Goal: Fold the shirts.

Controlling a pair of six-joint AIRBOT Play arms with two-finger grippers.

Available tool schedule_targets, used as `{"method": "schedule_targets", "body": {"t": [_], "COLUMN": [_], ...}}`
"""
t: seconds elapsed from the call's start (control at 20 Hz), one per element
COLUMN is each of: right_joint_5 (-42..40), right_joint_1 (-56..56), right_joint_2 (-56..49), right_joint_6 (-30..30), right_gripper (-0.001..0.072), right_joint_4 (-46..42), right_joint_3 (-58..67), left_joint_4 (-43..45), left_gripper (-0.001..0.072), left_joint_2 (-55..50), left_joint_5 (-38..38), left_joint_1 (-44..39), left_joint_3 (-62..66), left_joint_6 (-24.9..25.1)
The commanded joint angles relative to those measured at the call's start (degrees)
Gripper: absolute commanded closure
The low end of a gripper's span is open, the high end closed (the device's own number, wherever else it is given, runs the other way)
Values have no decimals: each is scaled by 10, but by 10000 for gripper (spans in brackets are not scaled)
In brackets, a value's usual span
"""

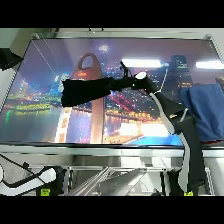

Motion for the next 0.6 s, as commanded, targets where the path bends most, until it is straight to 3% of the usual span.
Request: {"method": "schedule_targets", "body": {"t": [0.0, 0.15, 0.3, 0.45, 0.55], "right_joint_5": [-30, -58, -43, 17, 99], "right_joint_1": [-34, -112, -232, -362, -439], "right_joint_2": [98, 218, 311, 392, 435], "right_joint_6": [12, 88, 157, 272, 348], "right_gripper": [694, 694, 694, 694, 694], "right_joint_4": [-53, -187, -255, -362, -445], "right_joint_3": [1, 1, 1, 1, 1], "left_joint_4": [0, 0, 0, 0, 0], "left_gripper": [683, 683, 683, 683, 683], "left_joint_2": [0, 0, 0, 0, 0], "left_joint_5": [28, 42, 51, 56, 56], "left_joint_1": [0, 0, 0, 0, 0], "left_joint_3": [0, 0, 0, 0, 0], "left_joint_6": [-1, -5, -9, -15, -16]}}
